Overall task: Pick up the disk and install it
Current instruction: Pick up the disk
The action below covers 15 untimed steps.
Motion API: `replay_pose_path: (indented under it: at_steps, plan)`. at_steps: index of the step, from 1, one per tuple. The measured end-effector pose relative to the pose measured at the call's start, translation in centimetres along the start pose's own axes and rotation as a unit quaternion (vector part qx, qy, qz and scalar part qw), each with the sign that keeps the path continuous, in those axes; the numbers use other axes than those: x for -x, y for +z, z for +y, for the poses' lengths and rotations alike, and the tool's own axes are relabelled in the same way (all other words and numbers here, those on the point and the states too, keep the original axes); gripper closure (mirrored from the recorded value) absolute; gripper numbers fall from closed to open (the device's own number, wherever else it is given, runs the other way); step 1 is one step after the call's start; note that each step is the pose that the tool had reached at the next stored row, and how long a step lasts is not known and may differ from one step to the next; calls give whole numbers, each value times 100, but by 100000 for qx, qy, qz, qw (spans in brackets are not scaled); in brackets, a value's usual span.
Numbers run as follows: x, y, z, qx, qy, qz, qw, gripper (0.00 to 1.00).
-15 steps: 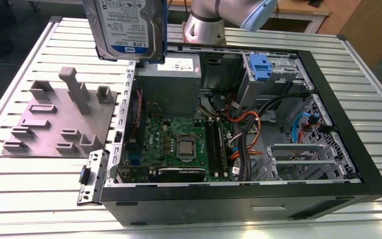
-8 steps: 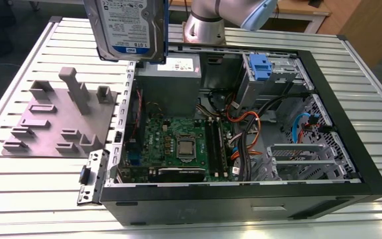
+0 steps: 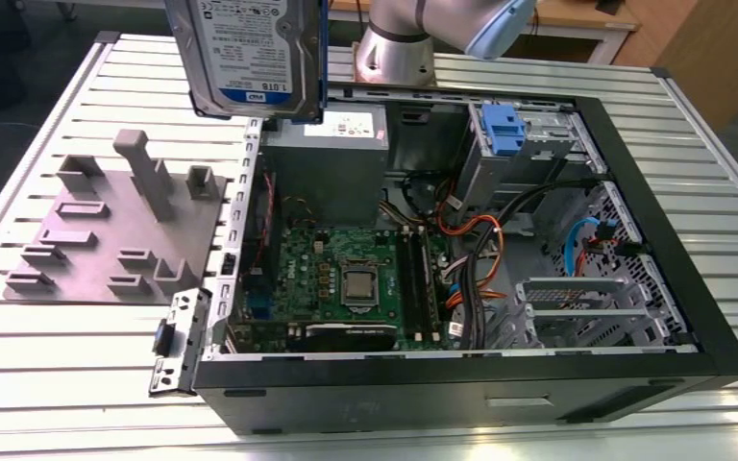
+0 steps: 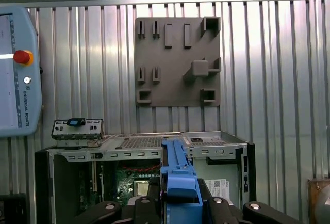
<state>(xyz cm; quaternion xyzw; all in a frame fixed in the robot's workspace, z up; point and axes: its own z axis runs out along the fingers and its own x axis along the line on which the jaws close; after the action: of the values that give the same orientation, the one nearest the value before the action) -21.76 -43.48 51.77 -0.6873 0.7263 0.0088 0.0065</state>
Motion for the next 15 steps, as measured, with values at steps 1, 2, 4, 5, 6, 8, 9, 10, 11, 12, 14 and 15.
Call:
replay_pose_path:
  at_steps: [1,2,4,5,6,8,9,10,11,12,14,15]
  plan:
    - [0,0,0,-2,-1,-3,100000,64]
    - [0,0,0,-1,-1,-2,100000,64]
    - [-7,0,-3,2,-10,2,100000,64]
    - [-15,-1,-3,1,-8,0,100000,64]
    - [-24,0,-2,0,-1,-4,100000,64]
    - [-35,0,-3,-3,-1,-4,100000,64]
    - [-35,0,-5,-5,3,-4,100000,64]
    - [-35,0,-9,-1,1,-3,100000,64]
    - [-35,-1,-15,0,-4,4,100000,64]
    - [-35,0,-22,-2,-3,0,100000,64]
    - [-34,-1,-43,1,-1,1,100000,64]
    - [-33,-1,-56,0,1,0,100000,64]
